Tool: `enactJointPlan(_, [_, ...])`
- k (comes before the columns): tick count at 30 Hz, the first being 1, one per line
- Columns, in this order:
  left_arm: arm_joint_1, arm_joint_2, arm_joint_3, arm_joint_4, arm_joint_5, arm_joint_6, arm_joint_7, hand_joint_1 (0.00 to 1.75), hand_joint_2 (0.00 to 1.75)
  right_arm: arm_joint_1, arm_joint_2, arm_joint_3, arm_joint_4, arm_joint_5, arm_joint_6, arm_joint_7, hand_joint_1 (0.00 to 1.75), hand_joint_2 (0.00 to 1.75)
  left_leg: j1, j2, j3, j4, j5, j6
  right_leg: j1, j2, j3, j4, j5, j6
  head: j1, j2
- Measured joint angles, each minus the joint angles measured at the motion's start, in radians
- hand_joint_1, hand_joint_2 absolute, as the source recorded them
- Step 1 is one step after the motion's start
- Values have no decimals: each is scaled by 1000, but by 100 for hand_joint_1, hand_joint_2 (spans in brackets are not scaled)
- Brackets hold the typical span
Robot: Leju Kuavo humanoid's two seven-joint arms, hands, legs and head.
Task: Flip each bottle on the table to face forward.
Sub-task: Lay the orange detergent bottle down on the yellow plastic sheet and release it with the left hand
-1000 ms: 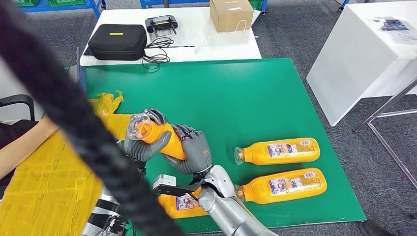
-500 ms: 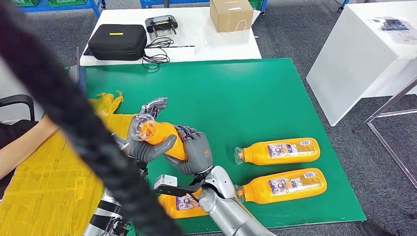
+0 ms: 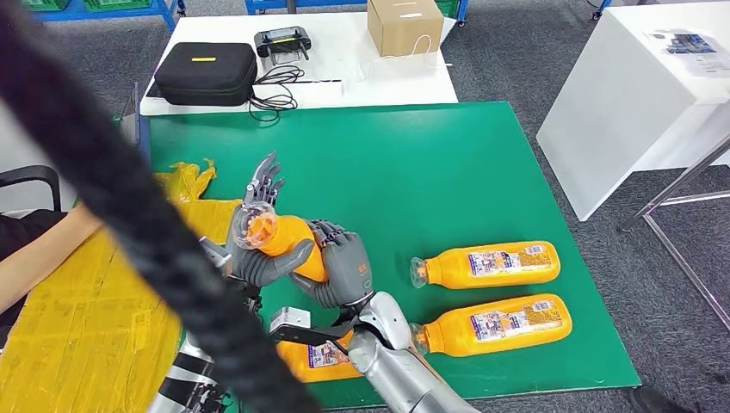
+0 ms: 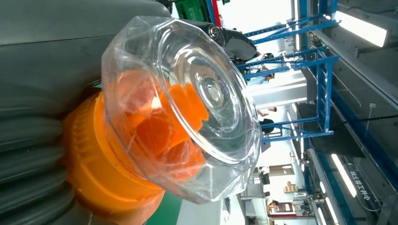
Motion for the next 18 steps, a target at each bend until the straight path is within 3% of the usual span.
enactJointPlan(2, [0,0,-1,0,-2,-1,0,172,175,0,0,0,0,0,0,0,175,175,0,0,0,0,0,0,0,0,0,0,0,0,0,0])
enactJointPlan(18, [2,0,-5,-8,-10,-6,-8,175,175,2,0,-1,-8,1,3,2,175,175,0,0,0,0,0,0,0,0,0,0,0,0,0,0])
